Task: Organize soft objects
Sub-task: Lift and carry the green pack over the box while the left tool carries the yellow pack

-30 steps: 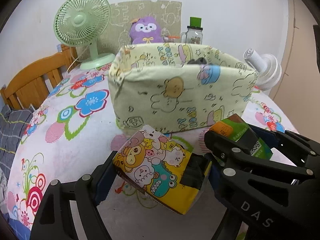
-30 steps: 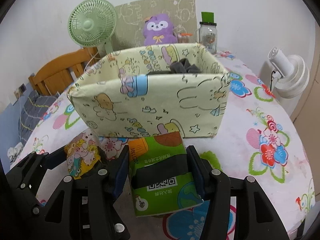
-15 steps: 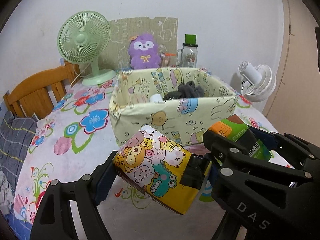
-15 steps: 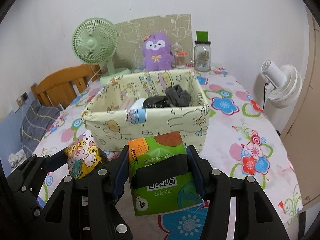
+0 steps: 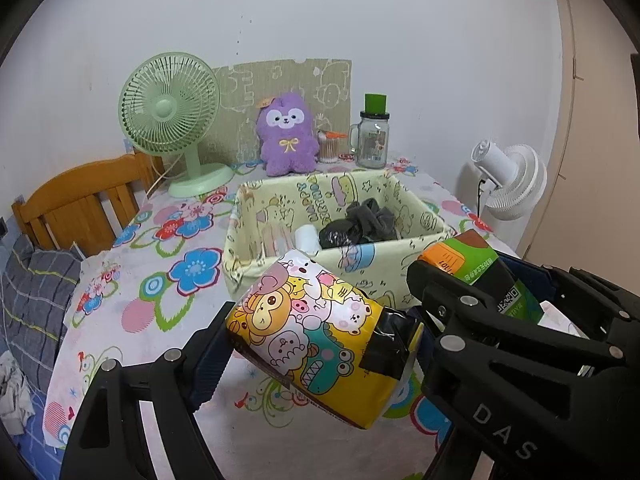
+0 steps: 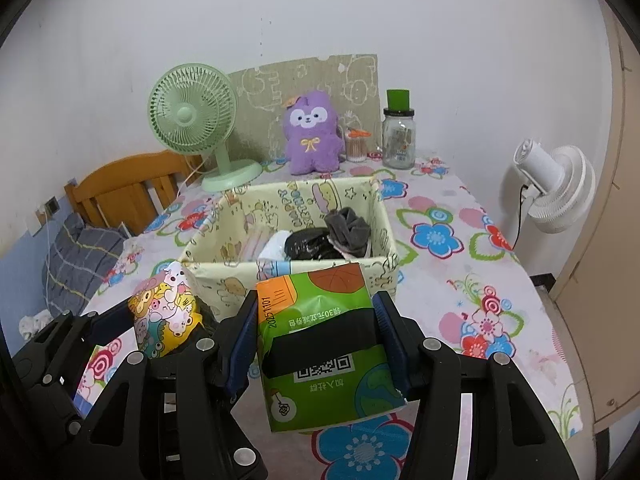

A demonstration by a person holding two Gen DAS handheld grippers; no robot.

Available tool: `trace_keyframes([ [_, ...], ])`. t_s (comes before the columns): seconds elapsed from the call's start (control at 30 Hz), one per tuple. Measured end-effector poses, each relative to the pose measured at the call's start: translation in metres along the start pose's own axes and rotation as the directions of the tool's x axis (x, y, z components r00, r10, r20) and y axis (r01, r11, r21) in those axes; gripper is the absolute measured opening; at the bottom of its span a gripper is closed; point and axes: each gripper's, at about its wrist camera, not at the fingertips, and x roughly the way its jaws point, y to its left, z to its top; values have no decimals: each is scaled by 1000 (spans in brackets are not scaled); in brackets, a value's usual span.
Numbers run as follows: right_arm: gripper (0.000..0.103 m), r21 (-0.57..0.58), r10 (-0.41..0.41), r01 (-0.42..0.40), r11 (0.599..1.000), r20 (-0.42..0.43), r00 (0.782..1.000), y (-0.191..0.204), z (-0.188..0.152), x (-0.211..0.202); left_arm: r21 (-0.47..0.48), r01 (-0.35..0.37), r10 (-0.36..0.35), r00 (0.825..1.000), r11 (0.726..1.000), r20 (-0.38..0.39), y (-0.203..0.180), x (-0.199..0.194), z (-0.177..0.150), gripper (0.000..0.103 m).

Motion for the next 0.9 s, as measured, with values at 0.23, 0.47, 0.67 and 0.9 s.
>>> trace_keyframes([
  [0.23, 58, 6, -8, 8, 1000, 15, 1000, -2, 12, -9, 9, -5, 4, 1000, 1000, 16, -4, -8, 11, 85],
  [0.47, 58, 8, -12, 12, 1000, 39, 999, -4, 24, -18, 14, -3, 3, 999, 1000, 39, -7, -15, 25, 85],
  [0.67, 58, 8, -20, 19, 1000, 45, 999, -7, 34, -19, 18, -2, 1, 999, 1000, 46, -9, -14, 35, 85],
  [0.9, 58, 8, -24, 23, 1000, 51, 998, -9, 47, -14, 20, 0, -1, 999, 1000, 51, -10, -10, 46, 85],
])
